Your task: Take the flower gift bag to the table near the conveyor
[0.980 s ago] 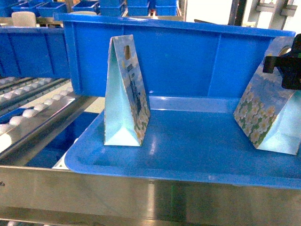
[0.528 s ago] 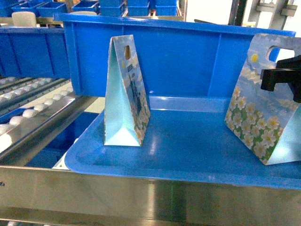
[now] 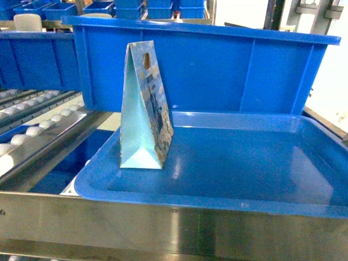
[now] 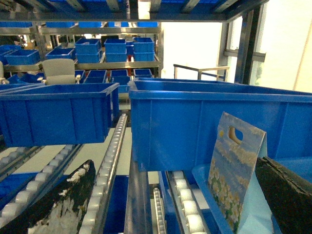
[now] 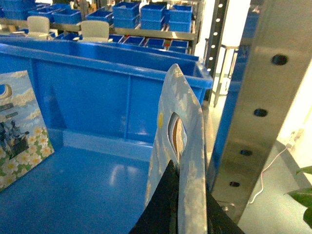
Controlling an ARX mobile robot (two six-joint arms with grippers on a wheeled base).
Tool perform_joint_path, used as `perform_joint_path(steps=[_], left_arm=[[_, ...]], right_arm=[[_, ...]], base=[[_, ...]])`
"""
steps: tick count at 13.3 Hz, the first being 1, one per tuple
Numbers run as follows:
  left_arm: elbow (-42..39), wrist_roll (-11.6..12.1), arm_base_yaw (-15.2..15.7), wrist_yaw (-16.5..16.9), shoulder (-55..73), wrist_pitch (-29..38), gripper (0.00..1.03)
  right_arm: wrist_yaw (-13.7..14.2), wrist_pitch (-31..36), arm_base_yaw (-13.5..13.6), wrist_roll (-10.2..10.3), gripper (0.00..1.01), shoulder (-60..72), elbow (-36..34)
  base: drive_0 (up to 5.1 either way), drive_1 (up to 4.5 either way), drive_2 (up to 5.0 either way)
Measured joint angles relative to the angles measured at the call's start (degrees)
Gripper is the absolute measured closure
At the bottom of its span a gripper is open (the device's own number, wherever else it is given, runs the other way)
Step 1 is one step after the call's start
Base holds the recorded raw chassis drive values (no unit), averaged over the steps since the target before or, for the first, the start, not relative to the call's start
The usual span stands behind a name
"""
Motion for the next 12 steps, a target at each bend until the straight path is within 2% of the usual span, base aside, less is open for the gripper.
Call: perform_joint_path(steps=[2,5,7,8,12], left_arm=[[0.00,0.00,0.00,0.00,0.00,0.00,0.05],[0.00,0.00,0.00,0.00,0.00,0.00,0.05],[0.00,0.00,0.00,0.00,0.00,0.00,0.05],[0.00,0.00,0.00,0.00,0.00,0.00,0.05],[0.00,0.00,0.00,0.00,0.00,0.00,0.05]], right_arm=[[-1.86,-4.37,-5.42,0.00,0.99,-9.38,-1.73],[-4.09,-8.11,-10.84,0.04,0.99,-16.00,-3.69],[-6.80,-10.10,-14.97,0.46,0.99,-19.47,-5.70],[-5.70,-9.97,-15.91,0.42,0.99,-20.61,-6.43],[-6.21,-11.30,-15.98,0.22,0.99,-21.49,-6.45]], base=[[0.0,0.00,0.0],[0.0,0.00,0.0],[0.0,0.00,0.0],[0.0,0.00,0.0],[0.0,0.00,0.0]])
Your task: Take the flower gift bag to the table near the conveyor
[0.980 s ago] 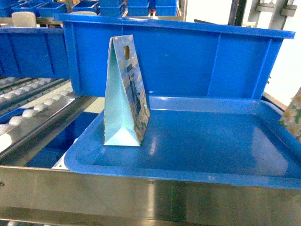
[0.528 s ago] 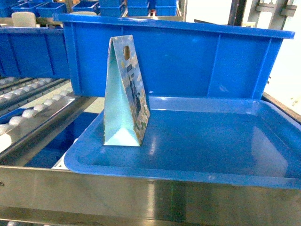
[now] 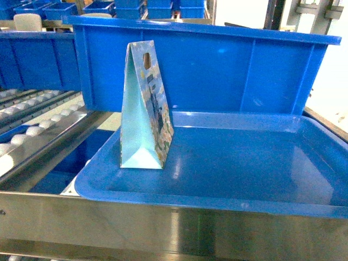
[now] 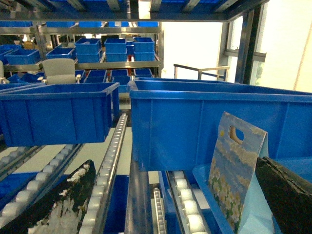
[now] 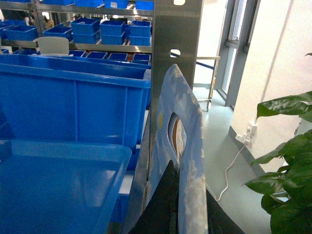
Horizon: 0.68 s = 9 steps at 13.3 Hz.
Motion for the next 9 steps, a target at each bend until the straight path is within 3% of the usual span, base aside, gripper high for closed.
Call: perform_joint_path(steps=[5,7,9], left_arm=[[10.21,-0.28,-4.37,-0.11,18.14,9.92,0.05],[15.91,-0.28,-8.07,-0.46,24.92,9.92,0.05],[20.00,0.00,-13.64,-3.43,30.80,9.94,0.05]], right_arm=[[0.00,-0.02,0.00,0.00,0.99,0.00,0.00],[0.00,-0.02,0.00,0.00,0.99,0.00,0.00],[0.00,-0.02,0.00,0.00,0.99,0.00,0.00]], base=[[0.0,0.00,0.0],[0.0,0.00,0.0],[0.0,0.00,0.0]])
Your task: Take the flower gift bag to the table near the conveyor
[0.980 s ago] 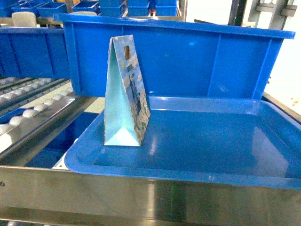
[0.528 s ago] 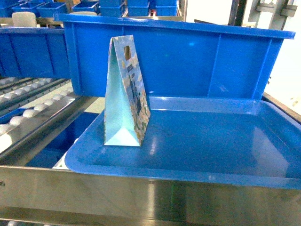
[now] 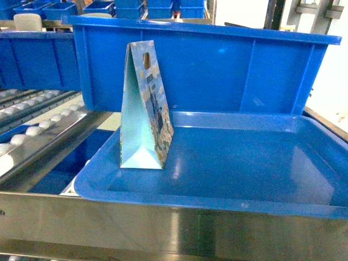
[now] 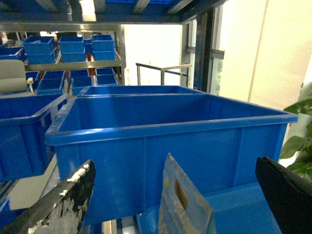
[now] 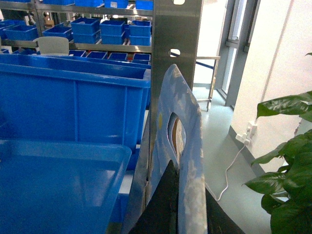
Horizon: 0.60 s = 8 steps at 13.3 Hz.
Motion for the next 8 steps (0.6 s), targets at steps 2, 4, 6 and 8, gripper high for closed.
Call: perform_joint_path(steps=[2,4,6,8], left_arm=[[1.60,0.22,-3.61,-3.02,4.52,-0.39,0.05],[3.41,1.31,-6.03,-6.21,9.33,0.17,0.05],[5.57,2.80,-7.32,-8.61,13.55,-0.09,0.05],[7.04,3.85,-7.91,-9.44,17.22,-0.11,0.05]], right_arm=[[0.00,0.02,0.04,0.00,0.99,-0.02,0.00],[0.00,0.00,0.04,0.00,0.99,0.00,0.00],[0.00,0.00,0.02,0.00,0.99,0.00,0.00],[0.00,0.00,0.02,0.00,0.99,0.00,0.00]], base=[[0.0,0.00,0.0],[0.0,0.00,0.0],[0.0,0.00,0.0],[0.0,0.00,0.0]])
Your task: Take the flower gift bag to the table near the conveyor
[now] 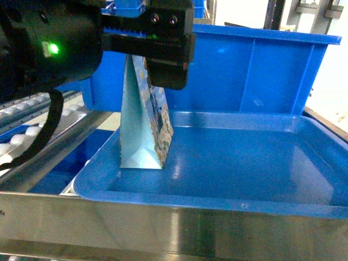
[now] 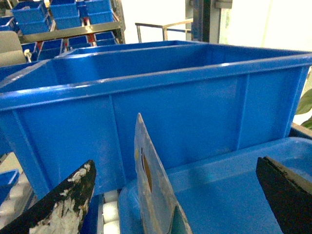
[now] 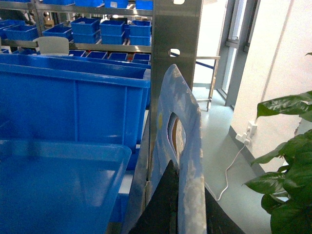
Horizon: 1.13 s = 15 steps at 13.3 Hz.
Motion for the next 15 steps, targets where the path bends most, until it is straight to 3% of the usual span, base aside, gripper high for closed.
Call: perform_joint_path(steps=[2,3,4,5,15], left_arm=[[1.49,-0.57,0.02,-2.64,2.89,0.04,0.09],[1.49,-4.17,0.35,-3.02,3.13,-0.87,0.54],[1.38,-5.99,0.98,-3.89,3.10,-0.76,0.90],[0.98,-6.80,1.33,-4.74,2.99,-0.33,1.01],[-1.86,-6.99,1.95,-7.91,0.31,2.34,1.01]], right_arm=[[0.00,0.00,0.00,0.00,0.99,0.00,0.00],[0.00,0.00,0.02,0.00,0.99,0.00,0.00],[0.00,0.00,0.02,0.00,0.99,0.00,0.00],[0.00,-0.02,0.02,0.00,0.99,0.00,0.00],[0.00,0.00,0.02,0.00,0.99,0.00,0.00]], base=[[0.0,0.00,0.0],[0.0,0.00,0.0],[0.0,0.00,0.0],[0.0,0.00,0.0],[0.0,0.00,0.0]])
